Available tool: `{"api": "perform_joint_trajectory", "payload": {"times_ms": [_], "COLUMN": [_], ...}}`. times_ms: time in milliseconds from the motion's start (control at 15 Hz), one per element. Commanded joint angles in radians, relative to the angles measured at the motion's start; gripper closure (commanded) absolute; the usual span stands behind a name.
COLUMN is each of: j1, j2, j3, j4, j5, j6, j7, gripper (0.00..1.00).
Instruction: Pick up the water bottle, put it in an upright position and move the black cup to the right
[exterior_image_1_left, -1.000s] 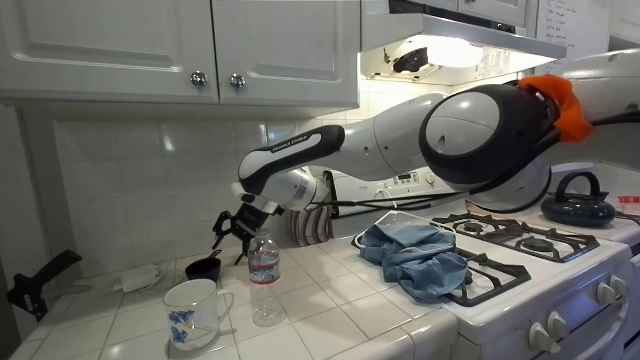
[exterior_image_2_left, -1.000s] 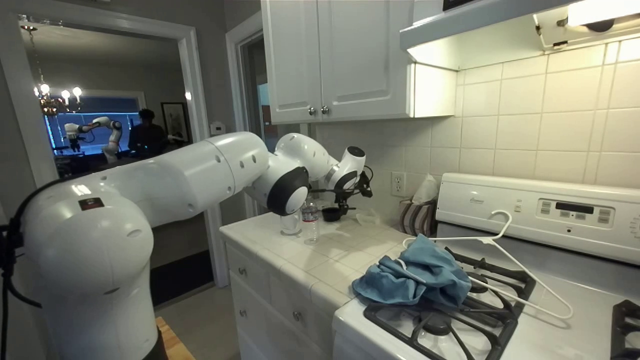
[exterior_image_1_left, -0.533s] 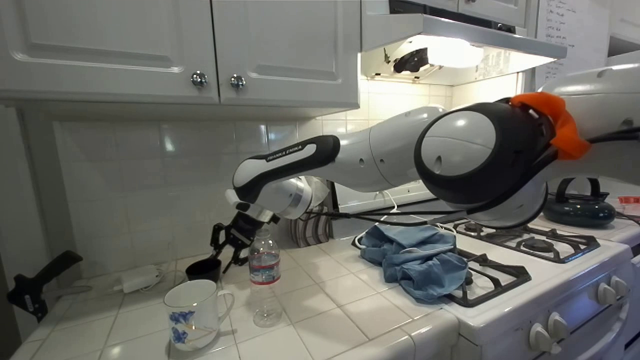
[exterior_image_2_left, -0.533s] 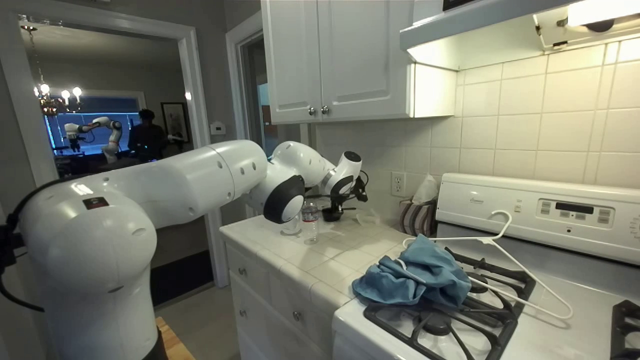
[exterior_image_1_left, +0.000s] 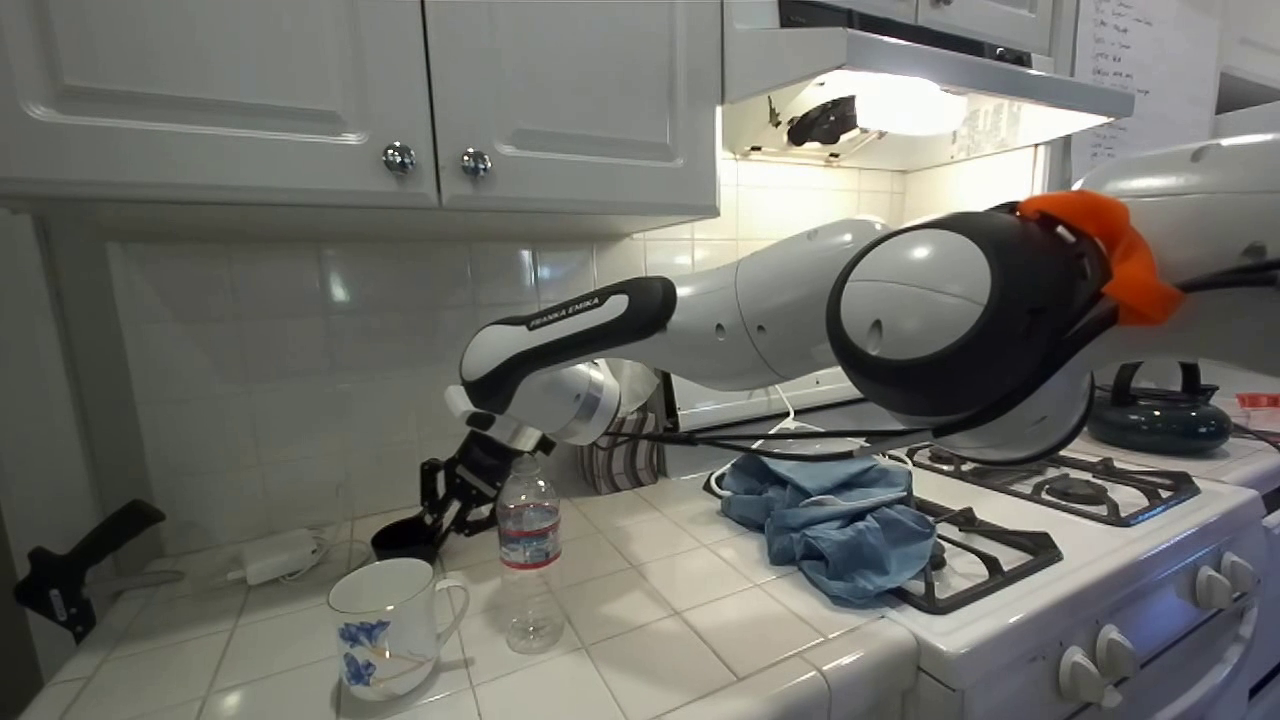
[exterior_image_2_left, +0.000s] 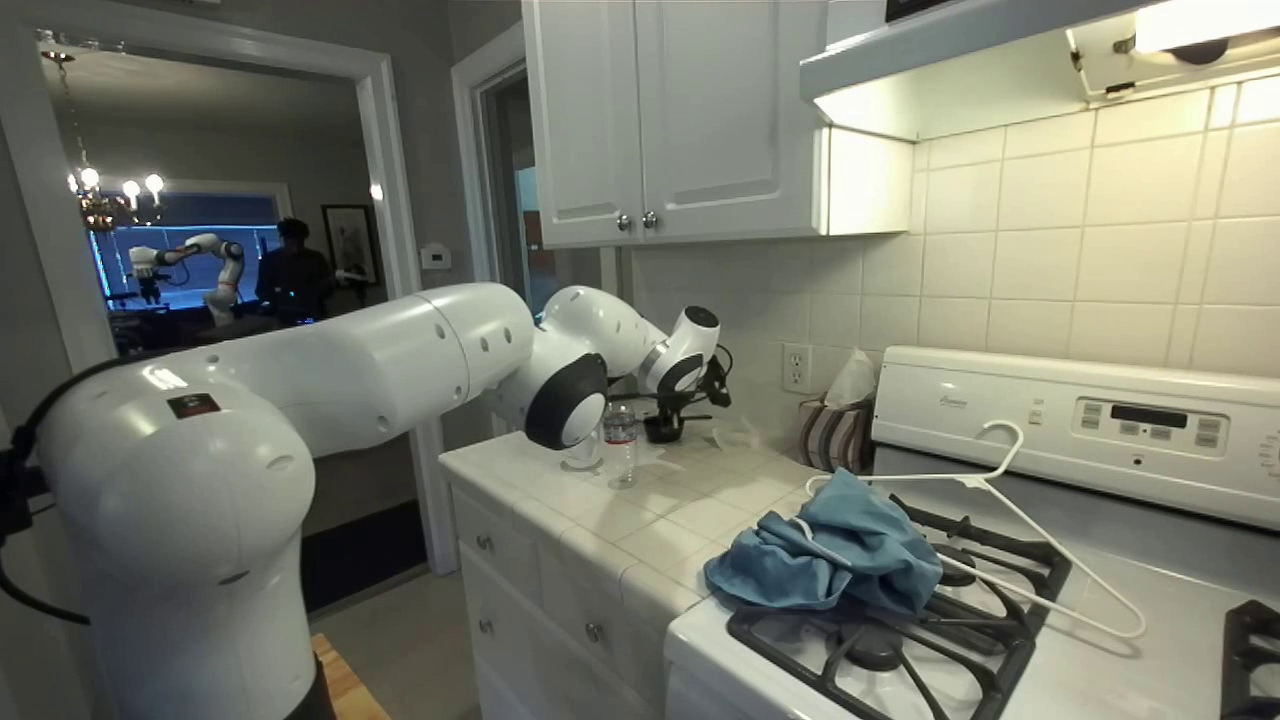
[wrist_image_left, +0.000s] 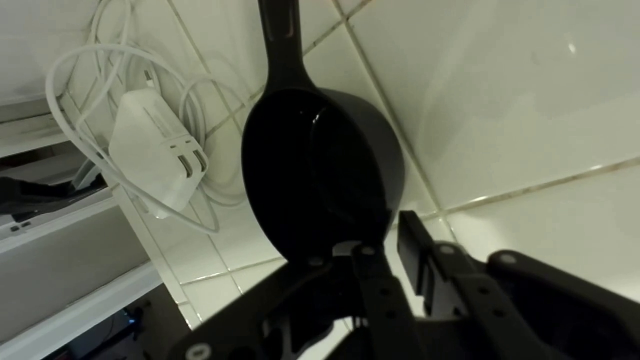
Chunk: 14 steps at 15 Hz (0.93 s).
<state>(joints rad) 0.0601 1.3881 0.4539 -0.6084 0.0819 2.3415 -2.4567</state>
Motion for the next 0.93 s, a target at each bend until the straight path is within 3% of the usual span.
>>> {"api": "perform_joint_trajectory", "payload": {"times_ms": [0, 467, 733, 867], "j1": [0.020, 0.013, 0.007, 0.001], "j2": [0.044, 0.017, -0.018, -0.028], "j3": [0.006, -0.012, -0.078, -0.108], "j4": [0.086, 0.062, 0.029, 0.025], "j5": [-0.005, -0.016, -0.045, -0.042], "j6": [-0.029, -0.065, -0.107, -0.060], "j7": [-0.027, -0.006, 0.041, 0.061], "gripper": [1.00, 0.99, 0.99, 0.99]}}
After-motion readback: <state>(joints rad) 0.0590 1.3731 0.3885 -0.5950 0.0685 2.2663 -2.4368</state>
